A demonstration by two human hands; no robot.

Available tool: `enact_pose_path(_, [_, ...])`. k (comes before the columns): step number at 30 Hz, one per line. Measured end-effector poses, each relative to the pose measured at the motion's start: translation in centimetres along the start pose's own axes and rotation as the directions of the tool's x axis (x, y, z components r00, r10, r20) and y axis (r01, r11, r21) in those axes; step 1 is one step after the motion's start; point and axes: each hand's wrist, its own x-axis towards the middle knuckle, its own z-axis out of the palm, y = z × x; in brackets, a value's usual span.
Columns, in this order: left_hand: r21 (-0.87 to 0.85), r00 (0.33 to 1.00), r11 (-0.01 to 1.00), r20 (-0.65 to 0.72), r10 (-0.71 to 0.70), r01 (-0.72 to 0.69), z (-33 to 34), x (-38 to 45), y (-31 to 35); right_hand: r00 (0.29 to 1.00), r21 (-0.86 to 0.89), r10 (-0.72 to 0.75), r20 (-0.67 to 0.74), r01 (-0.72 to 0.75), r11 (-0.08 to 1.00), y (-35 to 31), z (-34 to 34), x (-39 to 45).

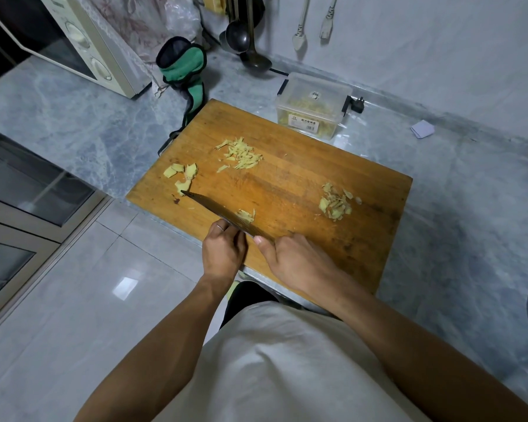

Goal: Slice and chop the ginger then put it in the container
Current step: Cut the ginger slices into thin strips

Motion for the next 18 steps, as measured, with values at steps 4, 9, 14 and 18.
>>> enact_pose_path(4, [0.001,1.000,1.000,-0.009,0.021,-0.021,0.1,-0.1,0.0,1.000,-0.002,0.015,0.005,-0.015,1.000,0.1,0.0,0.2])
enact_pose_path(9, [-0.006,1.000,1.000,-0.011,0.021,-0.022,0.1,-0.1,-0.2,1.000,-0.021,0.027,-0.015,-0.028,0.999,-0.1,0.7,0.8])
enact_pose_path(14, [-0.020,1.000,1.000,-0.012,0.004,-0.005,0.3,-0.1,-0.2,1.000,0.009,0.021,-0.018,-0.021,1.000,0.0,0.7,0.3])
enact_pose_path(18, [-0.028,1.000,1.000,-0.010,-0.013,0.013,0.5,-0.1,-0.4,0.999,0.019,0.039,0.013,-0.039,0.999,0.0,0.2,-0.2])
